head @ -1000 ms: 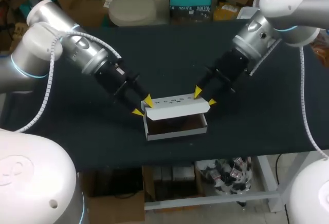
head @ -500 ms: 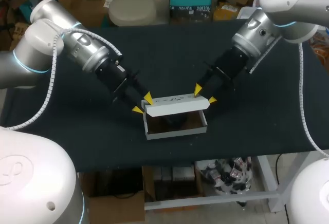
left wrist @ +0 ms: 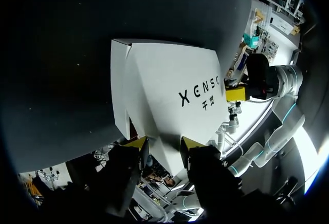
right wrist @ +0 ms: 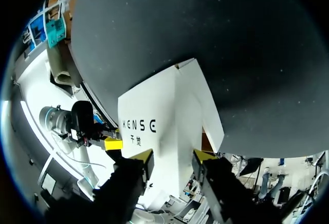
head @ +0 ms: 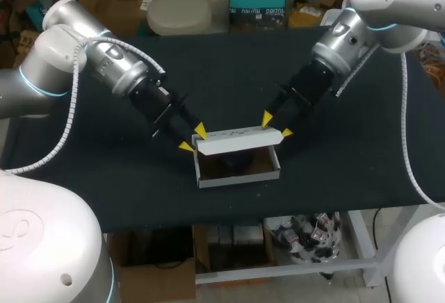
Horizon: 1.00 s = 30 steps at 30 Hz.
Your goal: Assemble the packaging by folding the flat box into shape, placing the metal phone stand inside, and closing the box properly
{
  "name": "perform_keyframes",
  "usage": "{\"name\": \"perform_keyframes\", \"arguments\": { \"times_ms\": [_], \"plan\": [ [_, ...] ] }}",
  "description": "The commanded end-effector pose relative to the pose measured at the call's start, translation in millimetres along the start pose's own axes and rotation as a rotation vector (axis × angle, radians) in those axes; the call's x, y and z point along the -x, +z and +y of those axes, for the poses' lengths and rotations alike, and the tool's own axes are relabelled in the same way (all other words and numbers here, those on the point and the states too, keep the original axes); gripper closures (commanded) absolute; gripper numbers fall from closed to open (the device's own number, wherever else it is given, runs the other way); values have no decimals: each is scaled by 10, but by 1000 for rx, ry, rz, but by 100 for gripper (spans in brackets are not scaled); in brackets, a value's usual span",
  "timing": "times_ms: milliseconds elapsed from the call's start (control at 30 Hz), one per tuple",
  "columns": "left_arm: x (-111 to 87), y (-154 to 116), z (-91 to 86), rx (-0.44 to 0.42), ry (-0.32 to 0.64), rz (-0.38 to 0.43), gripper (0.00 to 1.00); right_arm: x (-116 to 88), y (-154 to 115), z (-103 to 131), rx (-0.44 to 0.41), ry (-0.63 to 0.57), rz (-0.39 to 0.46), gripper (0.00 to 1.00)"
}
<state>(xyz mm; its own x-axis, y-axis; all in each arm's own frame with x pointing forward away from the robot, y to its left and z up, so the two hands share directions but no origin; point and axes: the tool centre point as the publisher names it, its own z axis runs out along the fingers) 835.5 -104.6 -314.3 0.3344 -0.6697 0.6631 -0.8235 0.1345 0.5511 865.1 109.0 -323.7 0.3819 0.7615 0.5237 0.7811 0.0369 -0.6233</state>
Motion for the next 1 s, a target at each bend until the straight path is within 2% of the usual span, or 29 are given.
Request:
{"name": "perform_keyframes", "arguments": {
  "times_ms": [33, 433, 1000],
  "plan": [
    [-20, 11, -1, 2, -7, 6, 59, -40, 0, 41, -27, 2, -6, 50],
    [-50, 13, 10, 27, -40, 26, 60, -55, -14, 53, -49, 7, -7, 48],
    [-73, -15, -56, 68, -68, 57, 60, -62, -34, 61, -62, 14, -3, 51]
  ]
}}
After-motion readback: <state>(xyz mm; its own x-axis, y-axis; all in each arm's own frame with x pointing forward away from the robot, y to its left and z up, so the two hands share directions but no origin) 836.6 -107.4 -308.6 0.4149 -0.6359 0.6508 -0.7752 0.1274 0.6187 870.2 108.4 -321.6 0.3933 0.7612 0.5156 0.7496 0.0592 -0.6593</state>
